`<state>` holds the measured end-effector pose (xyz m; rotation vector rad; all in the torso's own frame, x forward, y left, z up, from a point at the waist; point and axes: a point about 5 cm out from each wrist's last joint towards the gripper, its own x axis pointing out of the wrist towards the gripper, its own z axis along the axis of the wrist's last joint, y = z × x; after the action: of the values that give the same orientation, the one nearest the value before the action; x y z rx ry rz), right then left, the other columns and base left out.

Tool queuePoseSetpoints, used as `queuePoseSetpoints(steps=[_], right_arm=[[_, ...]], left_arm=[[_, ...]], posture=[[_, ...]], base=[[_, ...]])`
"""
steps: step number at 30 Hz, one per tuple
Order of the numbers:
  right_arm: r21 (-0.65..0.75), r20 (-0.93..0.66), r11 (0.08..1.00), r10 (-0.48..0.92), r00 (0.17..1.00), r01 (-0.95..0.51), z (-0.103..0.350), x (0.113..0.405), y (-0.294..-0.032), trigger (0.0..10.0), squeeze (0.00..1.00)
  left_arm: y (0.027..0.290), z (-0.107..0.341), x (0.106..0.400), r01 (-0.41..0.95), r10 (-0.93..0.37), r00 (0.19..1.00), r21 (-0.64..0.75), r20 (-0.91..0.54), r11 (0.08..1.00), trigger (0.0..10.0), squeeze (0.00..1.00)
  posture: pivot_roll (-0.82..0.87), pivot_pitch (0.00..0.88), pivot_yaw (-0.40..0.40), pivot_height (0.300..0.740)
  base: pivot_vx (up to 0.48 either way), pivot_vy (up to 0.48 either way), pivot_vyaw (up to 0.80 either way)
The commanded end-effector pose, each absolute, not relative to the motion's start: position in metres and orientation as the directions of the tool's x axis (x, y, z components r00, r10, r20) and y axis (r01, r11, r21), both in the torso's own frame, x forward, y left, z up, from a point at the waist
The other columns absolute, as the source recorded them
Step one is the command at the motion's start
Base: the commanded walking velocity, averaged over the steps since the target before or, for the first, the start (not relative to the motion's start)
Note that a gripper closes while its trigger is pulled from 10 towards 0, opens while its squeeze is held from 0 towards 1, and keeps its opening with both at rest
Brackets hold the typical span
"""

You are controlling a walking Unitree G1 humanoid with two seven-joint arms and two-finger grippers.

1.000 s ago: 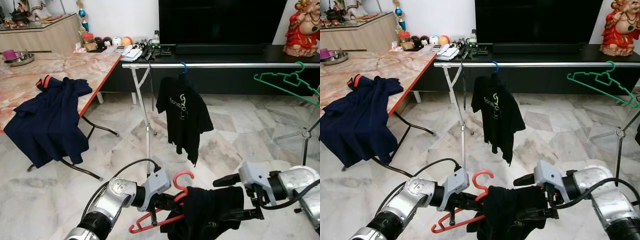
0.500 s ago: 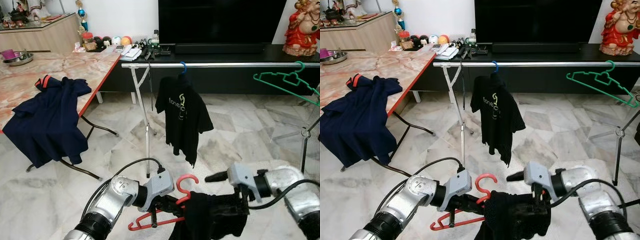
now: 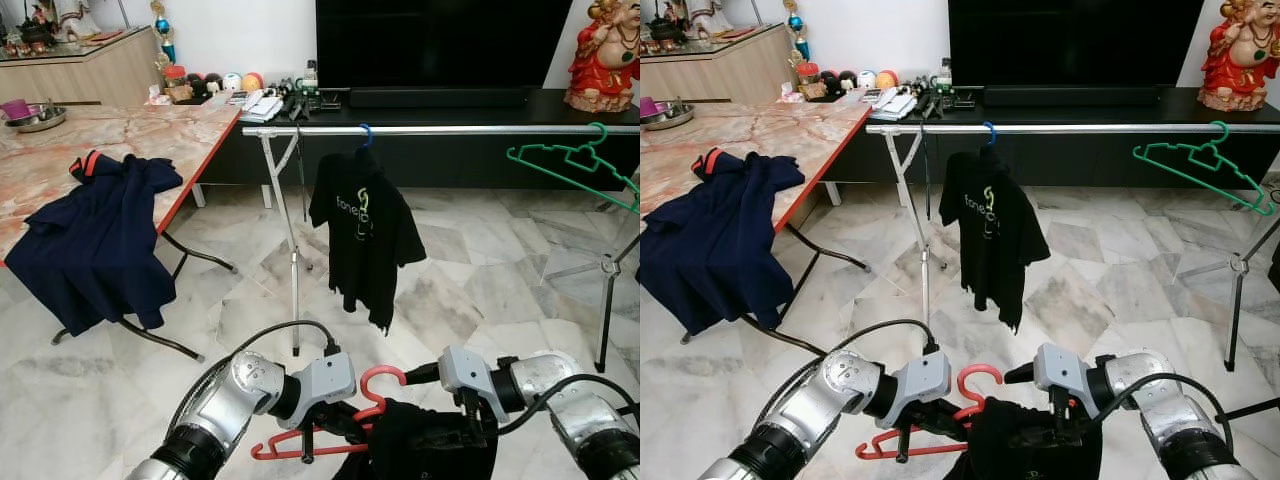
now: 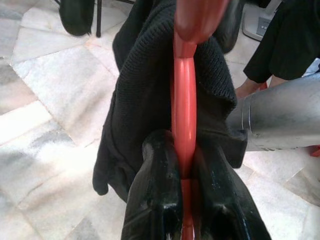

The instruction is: Hang hanger

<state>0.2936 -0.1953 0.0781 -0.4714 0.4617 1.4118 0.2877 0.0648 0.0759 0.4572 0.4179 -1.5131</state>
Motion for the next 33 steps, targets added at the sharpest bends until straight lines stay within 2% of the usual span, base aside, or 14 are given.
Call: queuePoseSetpoints(steps=[1, 4, 14, 15, 16, 33], right_arm=[[-0.056, -0.582, 0.084, 0.807, 0.101, -0.995, 0.077, 0.295, -0.193, 10.0, 0.0], [-0.053, -0.586, 0.1, 0.802, 0.113, -0.994, 0.073, 0.296, -0.191, 10.0, 0.0], [0.035, -0.571, 0.094, 0.819, 0.057, -0.995, 0.065, 0.29, -0.191, 10.0, 0.0], [0.054, -0.575, 0.087, 0.817, 0.041, -0.995, 0.063, 0.289, -0.19, 2.8, 0.0], [0.065, -0.576, 0.087, 0.816, 0.034, -0.994, 0.061, 0.288, -0.19, 0.0, 0.0], [0.083, -0.593, 0.092, 0.804, 0.025, -0.992, 0.054, 0.286, -0.188, 0.0, 0.0]], left_arm=[[0.061, 0.091, 0.293, 0.995, -0.856, 0.022, 0.097, -0.517, -0.033, 10.0, 0.0], [0.06, 0.091, 0.292, 0.994, -0.855, 0.021, 0.103, -0.518, -0.037, 10.0, 0.0], [0.058, 0.092, 0.292, 0.993, -0.855, 0.016, 0.107, -0.518, -0.047, 10.0, 0.0], [0.058, 0.092, 0.292, 0.993, -0.856, 0.016, 0.107, -0.516, -0.046, 10.0, 0.0], [0.057, 0.092, 0.293, 0.993, -0.857, 0.017, 0.107, -0.515, -0.044, 10.0, 0.0], [0.053, 0.093, 0.294, 0.99, -0.862, 0.028, 0.136, -0.506, -0.048, 10.0, 0.0]], posture=[[-0.03, 0.019, 0.027, 0.74], [-0.03, 0.02, 0.029, 0.74], [-0.02, 0.019, 0.028, 0.74], [-0.02, 0.019, 0.028, 0.74], [-0.02, 0.016, 0.027, 0.74], [-0.03, 0.0, 0.029, 0.74]], base=[[0.0, 0.0, 0.0], [0.0, 0.0, 0.0], [0.0, 0.0, 0.0], [0.0, 0.0, 0.0], [0.0, 0.0, 0.0], [0.0, 0.0, 0.0]])
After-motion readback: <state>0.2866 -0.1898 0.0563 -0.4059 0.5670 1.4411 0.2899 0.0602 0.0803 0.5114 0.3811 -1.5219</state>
